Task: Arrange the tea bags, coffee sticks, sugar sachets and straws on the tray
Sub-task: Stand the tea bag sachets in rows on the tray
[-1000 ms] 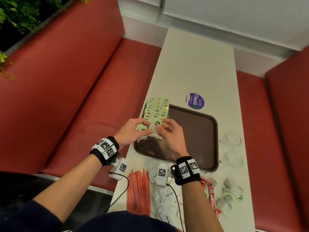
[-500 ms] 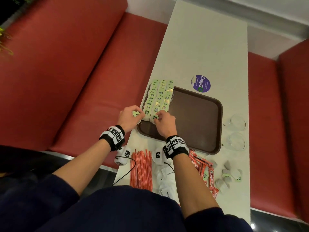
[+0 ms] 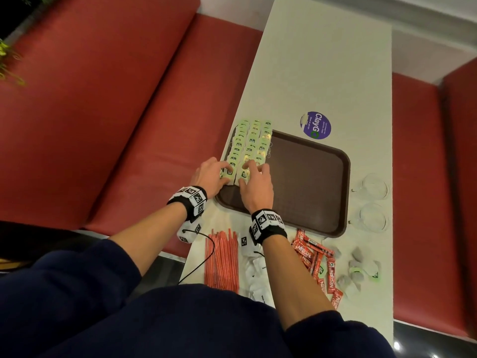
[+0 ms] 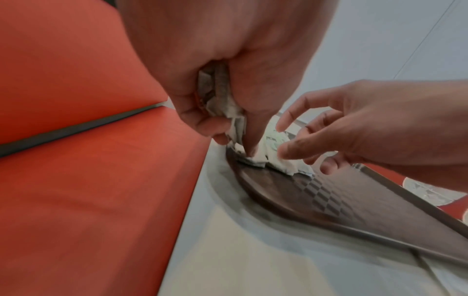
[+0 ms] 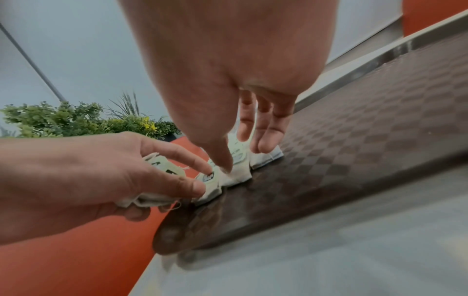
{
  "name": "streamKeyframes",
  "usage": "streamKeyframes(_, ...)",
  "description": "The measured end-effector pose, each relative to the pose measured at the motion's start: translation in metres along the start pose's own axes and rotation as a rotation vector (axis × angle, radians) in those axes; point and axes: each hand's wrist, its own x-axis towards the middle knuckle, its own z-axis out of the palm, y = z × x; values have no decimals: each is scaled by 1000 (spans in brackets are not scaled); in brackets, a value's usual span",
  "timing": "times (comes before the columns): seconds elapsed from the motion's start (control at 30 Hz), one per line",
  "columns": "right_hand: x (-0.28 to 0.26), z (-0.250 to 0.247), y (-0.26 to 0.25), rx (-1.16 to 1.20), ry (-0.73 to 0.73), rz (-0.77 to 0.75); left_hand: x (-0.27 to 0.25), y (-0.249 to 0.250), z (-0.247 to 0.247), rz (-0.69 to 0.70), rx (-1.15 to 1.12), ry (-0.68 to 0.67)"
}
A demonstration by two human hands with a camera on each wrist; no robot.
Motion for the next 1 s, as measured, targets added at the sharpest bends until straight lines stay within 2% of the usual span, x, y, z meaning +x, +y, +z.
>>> streamKeyframes(0.2, -3, 9, 3, -102, -13, -47, 1, 2, 0, 27, 29, -6)
streamKeyframes(0.3, -3, 3, 3, -66, -3, -59, -2, 6, -8, 26, -61, -1)
streamKeyframes(0.37, -5, -6, 2, 102, 19, -48, -7, 13, -17, 13, -226, -5)
streamKeyframes(0.5, -27, -42, -8, 506, 46, -4, -28, 34, -30, -177, -771, -28)
streamKeyframes(0.6, -50, -64, -14, 729, -23, 52, -44, 47, -33, -178, -985, -93)
streamKeyframes(0.7, -62, -74, -15, 828, -93, 70, -56, 58, -32, -118, -1044, -149)
streamKeyframes(0.83, -63, -82, -12, 844, -139, 77, -64, 63, -28, -46, -1047, -208)
streamKeyframes(1.0, -66, -83, -8, 843, -98, 62, -68, 66, -35, -88, -1017, -280)
